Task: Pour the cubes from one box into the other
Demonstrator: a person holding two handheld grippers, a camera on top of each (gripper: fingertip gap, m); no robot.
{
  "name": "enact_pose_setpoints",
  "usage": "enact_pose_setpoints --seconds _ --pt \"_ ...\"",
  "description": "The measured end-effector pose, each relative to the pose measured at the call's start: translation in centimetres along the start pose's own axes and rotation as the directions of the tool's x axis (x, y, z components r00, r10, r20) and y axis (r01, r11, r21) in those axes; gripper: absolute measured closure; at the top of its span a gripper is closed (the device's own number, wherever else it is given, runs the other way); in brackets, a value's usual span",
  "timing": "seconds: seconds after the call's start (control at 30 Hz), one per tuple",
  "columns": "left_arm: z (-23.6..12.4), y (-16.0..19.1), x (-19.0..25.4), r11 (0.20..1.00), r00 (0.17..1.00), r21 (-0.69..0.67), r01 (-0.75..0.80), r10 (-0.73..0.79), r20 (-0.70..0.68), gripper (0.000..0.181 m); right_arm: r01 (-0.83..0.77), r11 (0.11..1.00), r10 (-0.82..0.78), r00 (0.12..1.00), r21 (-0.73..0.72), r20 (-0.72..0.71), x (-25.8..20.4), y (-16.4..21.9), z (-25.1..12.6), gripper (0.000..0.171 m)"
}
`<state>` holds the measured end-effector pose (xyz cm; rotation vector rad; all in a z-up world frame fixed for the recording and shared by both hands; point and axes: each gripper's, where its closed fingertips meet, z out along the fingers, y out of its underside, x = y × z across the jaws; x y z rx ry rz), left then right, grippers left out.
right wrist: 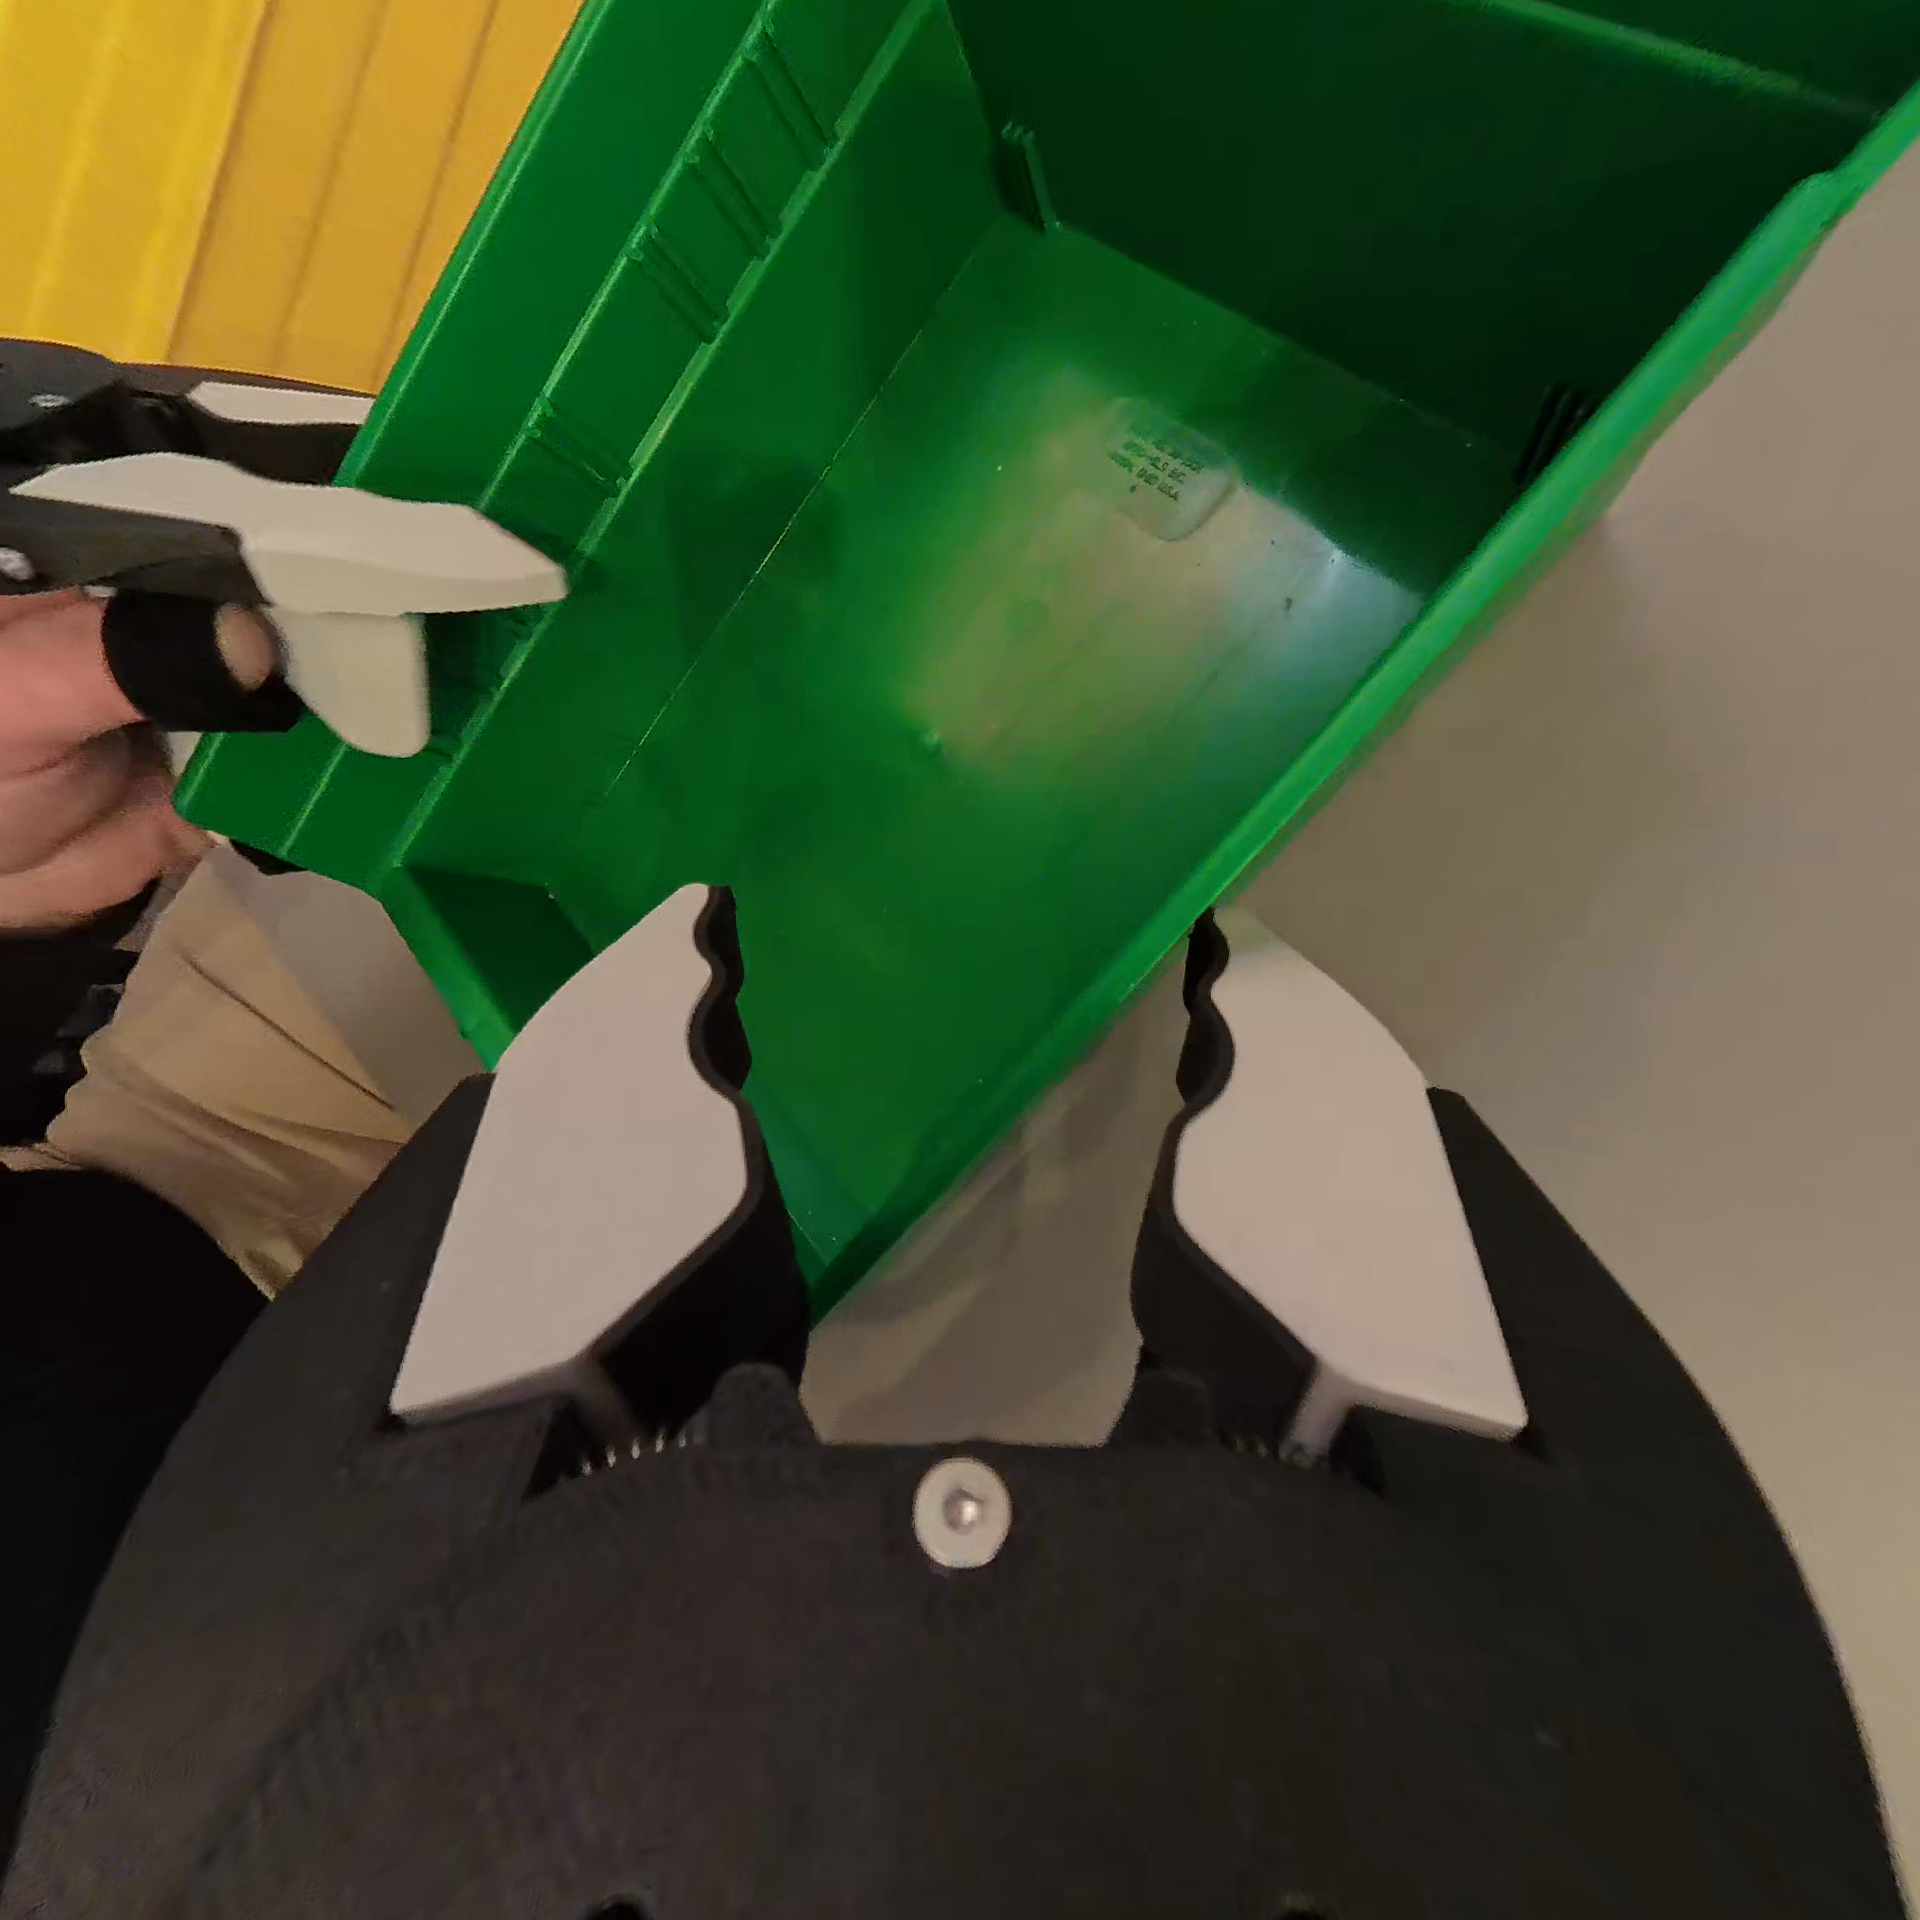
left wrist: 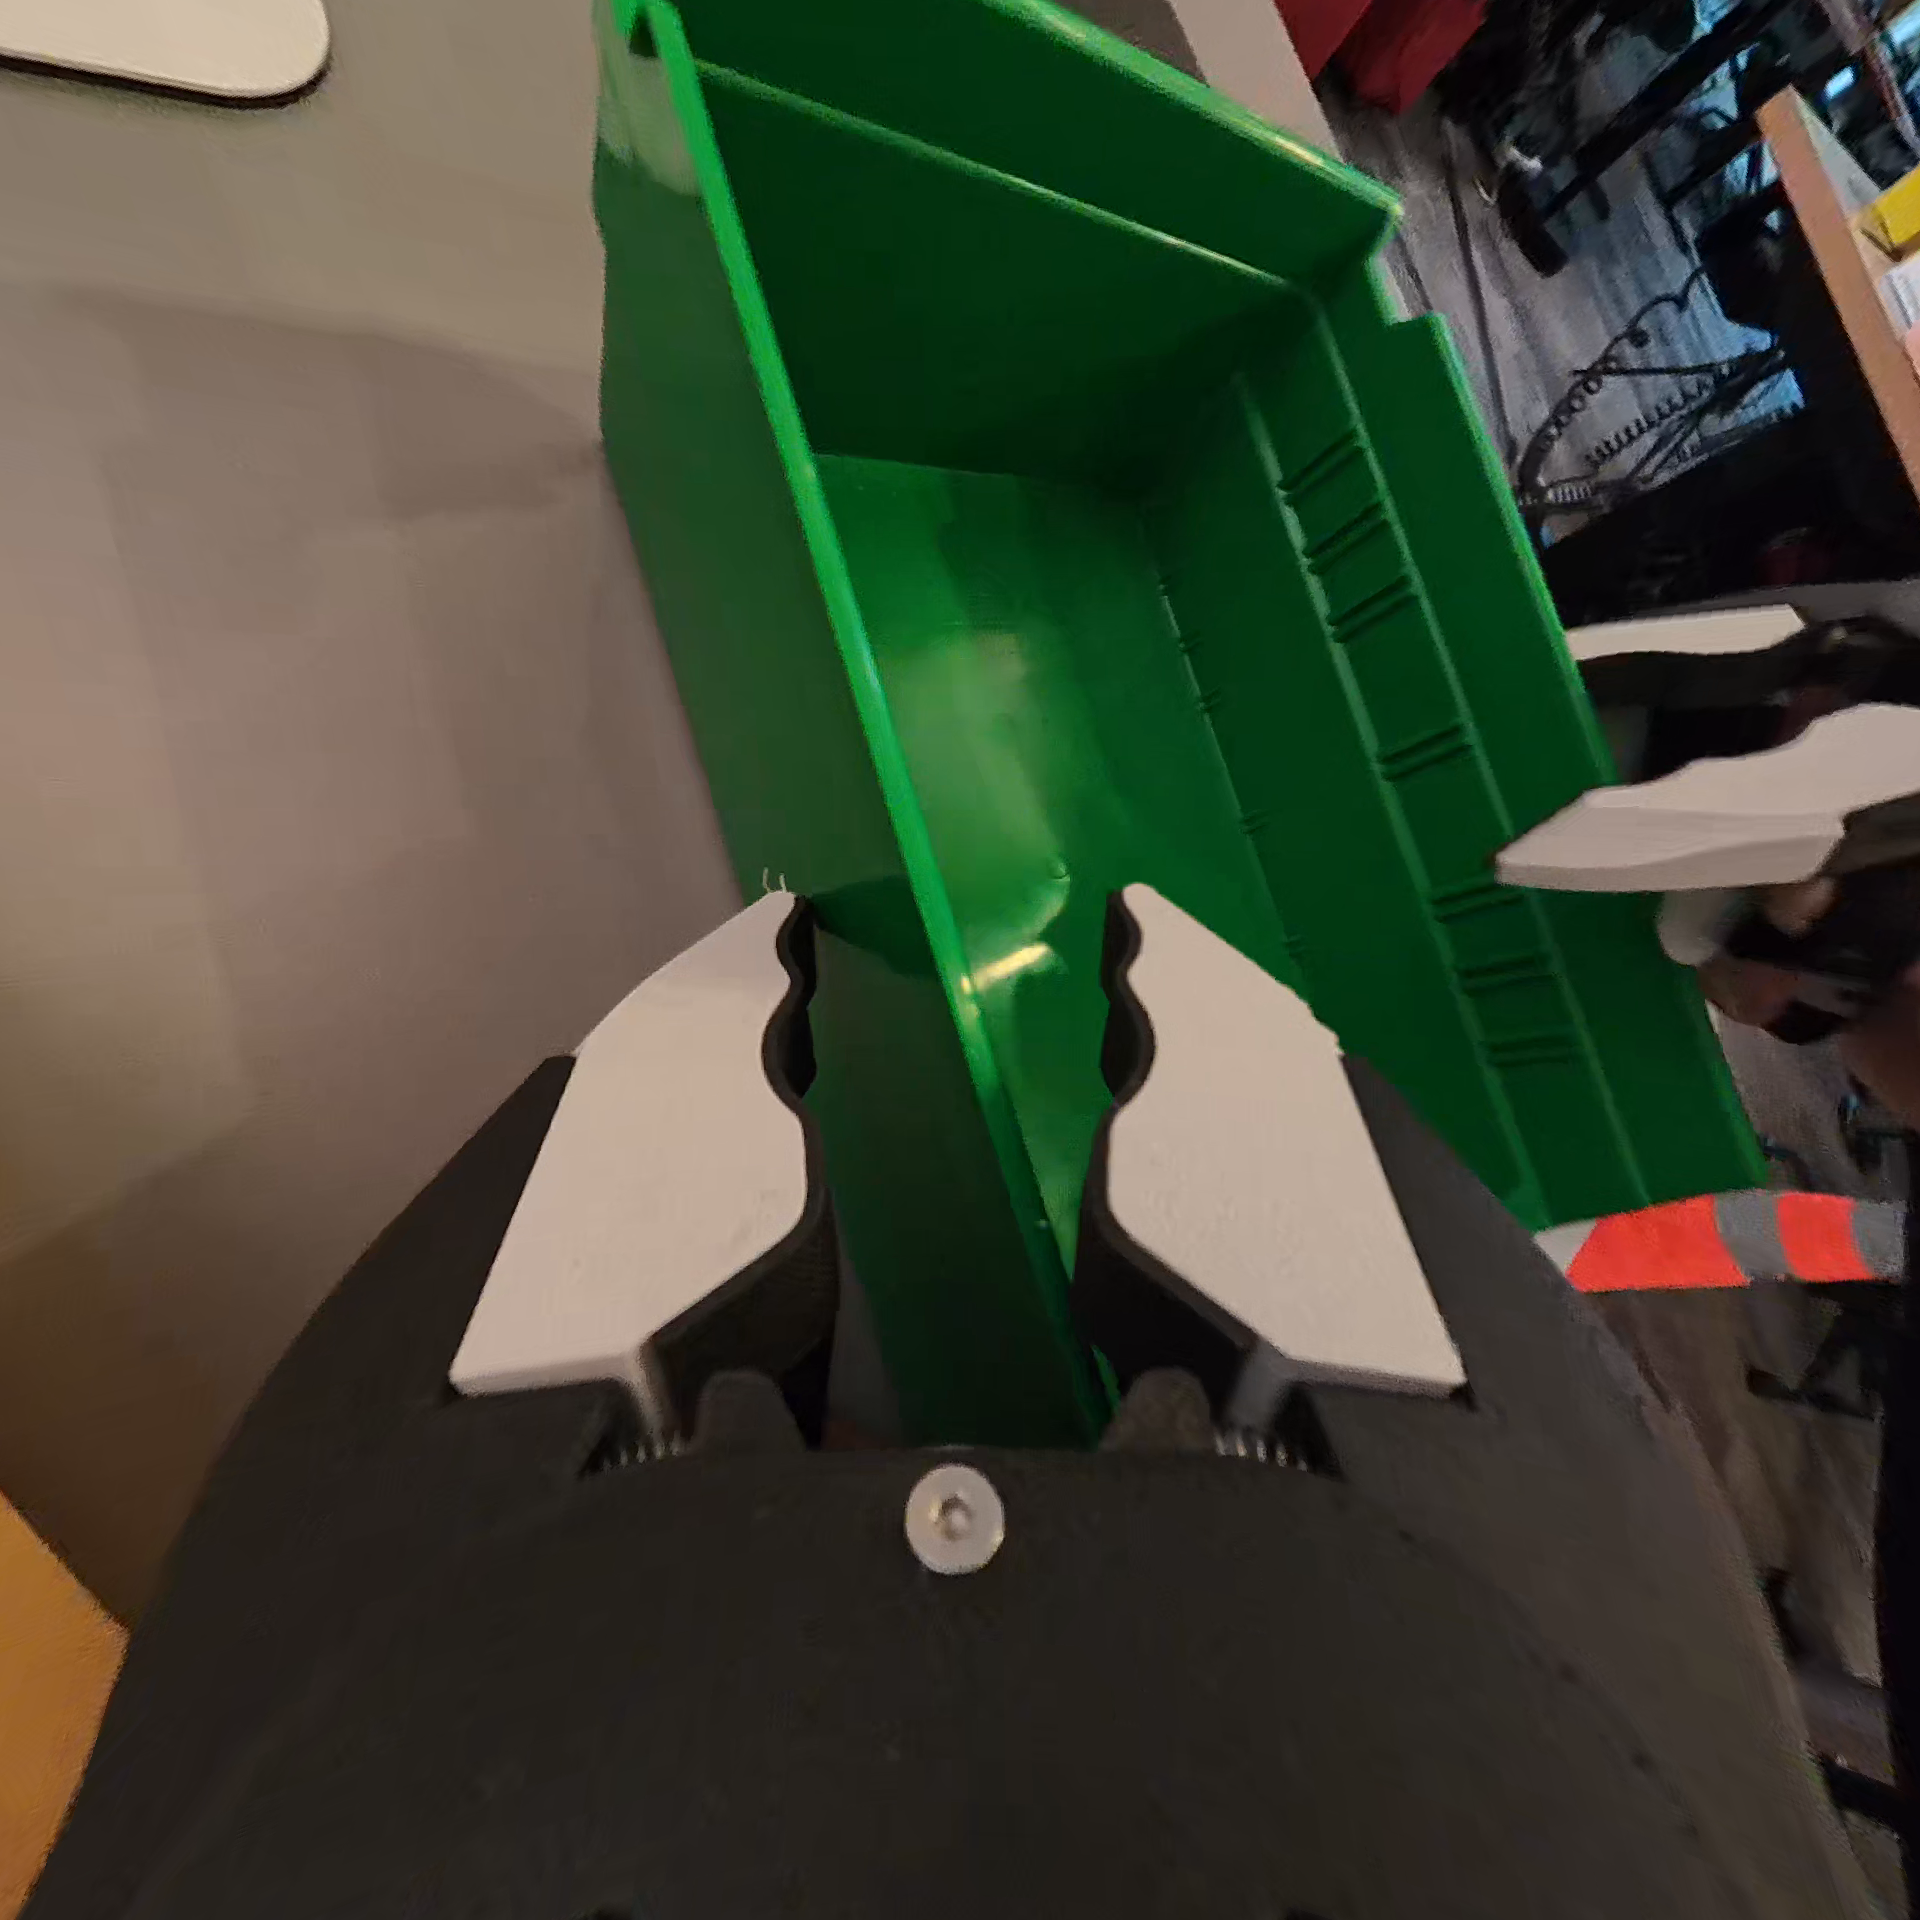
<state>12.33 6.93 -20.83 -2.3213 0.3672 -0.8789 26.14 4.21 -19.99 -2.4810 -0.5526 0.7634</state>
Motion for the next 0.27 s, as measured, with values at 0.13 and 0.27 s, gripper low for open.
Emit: enact_pose_setpoints --seconds 0.13,0.27 --pt "-2.4 0.0 1.1 0.989 0.989 -0.016 -0.149 0.149 0.015 0.122 0.005 1.000 -0.005 1.000 -0.013 -0.020 0.1 0.2 -0.2 0.095" --pt "-7.2 -2.2 2.4 0.956 0.957 0.049 -0.291 0.290 0.029 0.121 0.011 1.000 -0.012 1.000 -0.023 -0.020 -0.1 0.2 0.2 0.095"
